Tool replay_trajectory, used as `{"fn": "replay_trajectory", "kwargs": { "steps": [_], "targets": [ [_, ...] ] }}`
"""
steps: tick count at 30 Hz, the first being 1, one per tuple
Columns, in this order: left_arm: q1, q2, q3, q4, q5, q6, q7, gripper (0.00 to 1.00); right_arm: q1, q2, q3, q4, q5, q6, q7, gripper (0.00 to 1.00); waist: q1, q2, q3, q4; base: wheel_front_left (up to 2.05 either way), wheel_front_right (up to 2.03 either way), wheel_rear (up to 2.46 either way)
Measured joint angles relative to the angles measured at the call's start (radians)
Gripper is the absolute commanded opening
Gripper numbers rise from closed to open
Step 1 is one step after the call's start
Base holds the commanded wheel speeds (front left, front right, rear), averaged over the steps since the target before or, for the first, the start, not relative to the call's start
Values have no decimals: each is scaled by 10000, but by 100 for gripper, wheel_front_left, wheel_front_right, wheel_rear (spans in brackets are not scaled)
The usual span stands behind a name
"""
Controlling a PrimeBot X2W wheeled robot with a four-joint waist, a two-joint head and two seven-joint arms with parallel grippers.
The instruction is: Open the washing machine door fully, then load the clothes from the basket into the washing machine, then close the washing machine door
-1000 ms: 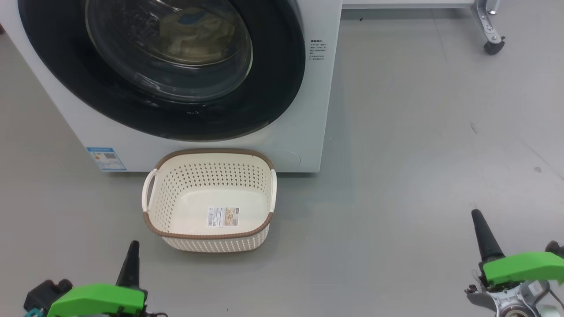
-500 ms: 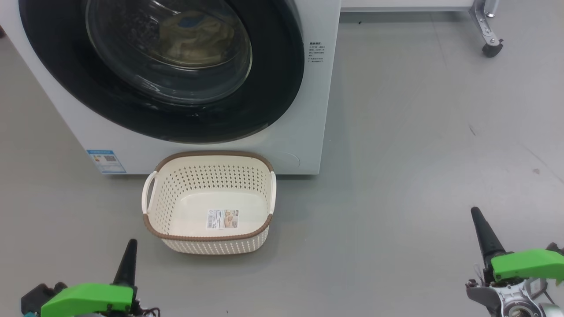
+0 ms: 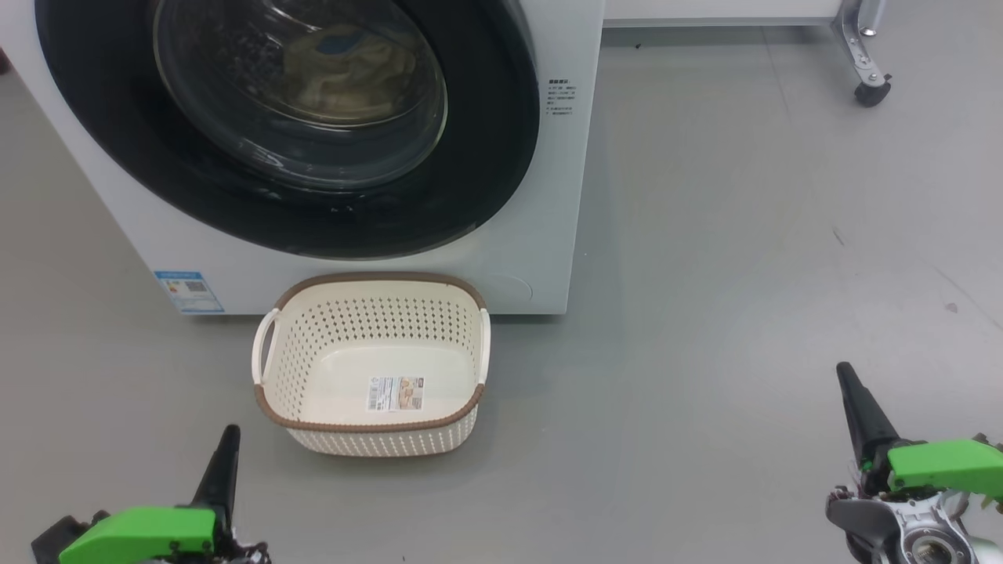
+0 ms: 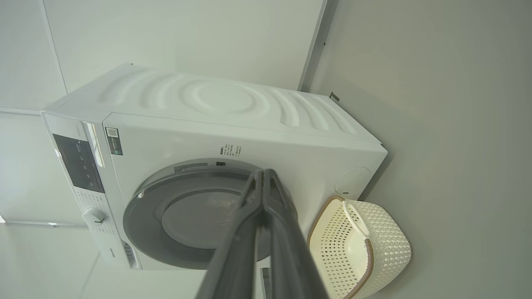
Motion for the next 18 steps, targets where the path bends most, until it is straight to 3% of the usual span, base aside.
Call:
{"fn": "replay_trajectory", "kwargs": {
  "steps": [18],
  "targets": [
    [-15,-82,420,27,-1779,-180,453,0,-226,-10,-42,236,2004,0,274,0,0,0,-97,-27,0,0,0]
  ]
}}
